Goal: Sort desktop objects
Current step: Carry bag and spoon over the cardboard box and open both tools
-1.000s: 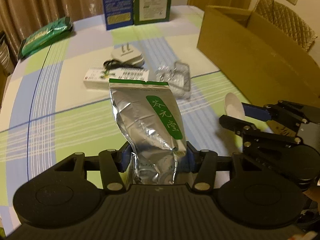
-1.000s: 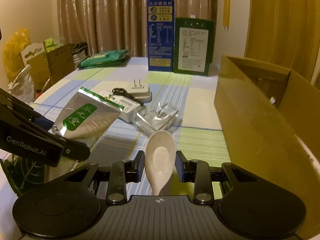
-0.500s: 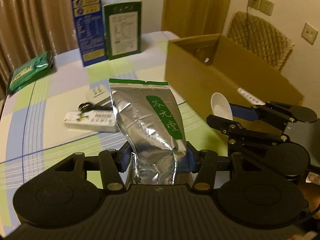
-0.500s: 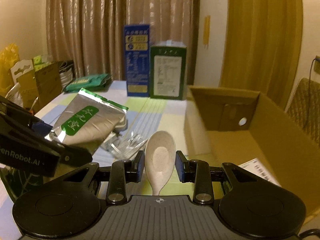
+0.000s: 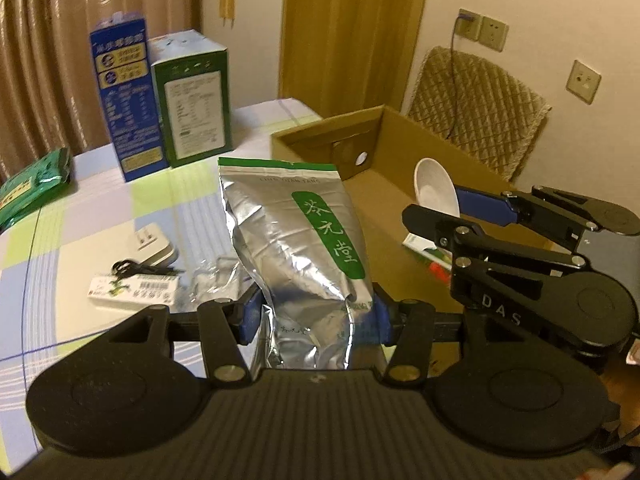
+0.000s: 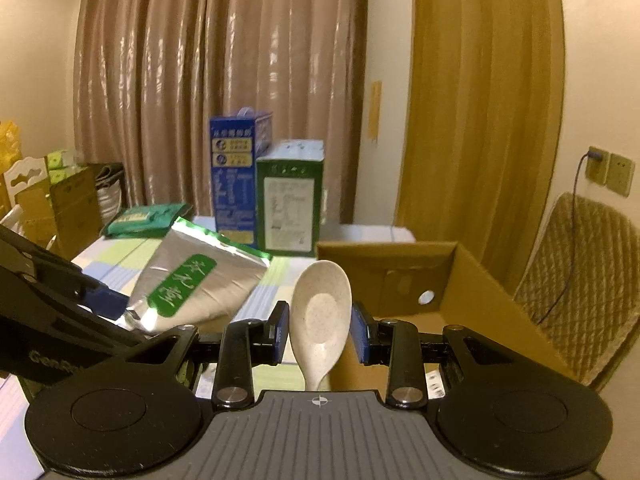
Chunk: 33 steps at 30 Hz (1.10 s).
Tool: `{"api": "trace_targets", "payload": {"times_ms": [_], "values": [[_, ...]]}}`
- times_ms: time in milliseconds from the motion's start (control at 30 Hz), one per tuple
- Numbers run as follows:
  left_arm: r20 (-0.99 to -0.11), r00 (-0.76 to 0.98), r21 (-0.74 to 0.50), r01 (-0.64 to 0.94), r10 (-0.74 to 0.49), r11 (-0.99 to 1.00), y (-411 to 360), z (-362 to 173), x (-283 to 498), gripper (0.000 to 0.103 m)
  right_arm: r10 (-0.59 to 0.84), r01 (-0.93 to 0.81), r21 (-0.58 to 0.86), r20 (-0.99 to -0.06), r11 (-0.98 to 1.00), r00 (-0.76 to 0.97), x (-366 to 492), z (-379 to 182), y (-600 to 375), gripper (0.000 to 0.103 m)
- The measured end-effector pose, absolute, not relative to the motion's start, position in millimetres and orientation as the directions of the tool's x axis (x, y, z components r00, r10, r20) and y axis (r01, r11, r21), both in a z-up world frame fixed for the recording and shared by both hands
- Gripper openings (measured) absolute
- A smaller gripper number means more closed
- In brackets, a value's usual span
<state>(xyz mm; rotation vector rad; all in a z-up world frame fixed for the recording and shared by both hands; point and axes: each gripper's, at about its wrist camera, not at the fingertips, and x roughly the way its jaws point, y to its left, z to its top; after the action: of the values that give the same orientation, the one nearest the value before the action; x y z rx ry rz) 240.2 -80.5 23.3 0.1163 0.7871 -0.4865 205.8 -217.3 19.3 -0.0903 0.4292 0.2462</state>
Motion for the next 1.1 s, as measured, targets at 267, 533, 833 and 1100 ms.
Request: {"api": "trace_targets", "payload": {"times_ms": [267, 533, 833, 1100], "values": [[-0.674, 0.606, -0.103, 0.489, -0.423, 0.866, -107.0, 36.9, 241.9, 0.048, 0.163, -0.198, -0.051, -0.389, 0.979, 0.907, 211.1, 36.0, -241.1, 0.03], [-0.659, 0.6, -0.127, 0.505, -0.453, 0.854, -133.4, 40.0, 245.6, 0.048, 0.086, -0.123, -0.076, -0.38, 0.99, 0.921, 217.3, 39.8, -278.6, 0.03], [-0.655, 0.572, -0.191, 0.506, -0.493, 0.841, -160.4, 34.2, 254.7, 0.048, 0.031, -0.052, -0.039, -0.413, 0.998, 0.91, 225.3, 31.3, -314.9, 0.03], [-0.646, 0.551, -0.267, 0.485, -0.527, 0.833, -179.8, 23.9, 266.4, 0.048, -0.006, 0.002, -0.011, -0.431, 1.0, 0.902, 234.9, 24.6, -341.6, 0.03]]}}
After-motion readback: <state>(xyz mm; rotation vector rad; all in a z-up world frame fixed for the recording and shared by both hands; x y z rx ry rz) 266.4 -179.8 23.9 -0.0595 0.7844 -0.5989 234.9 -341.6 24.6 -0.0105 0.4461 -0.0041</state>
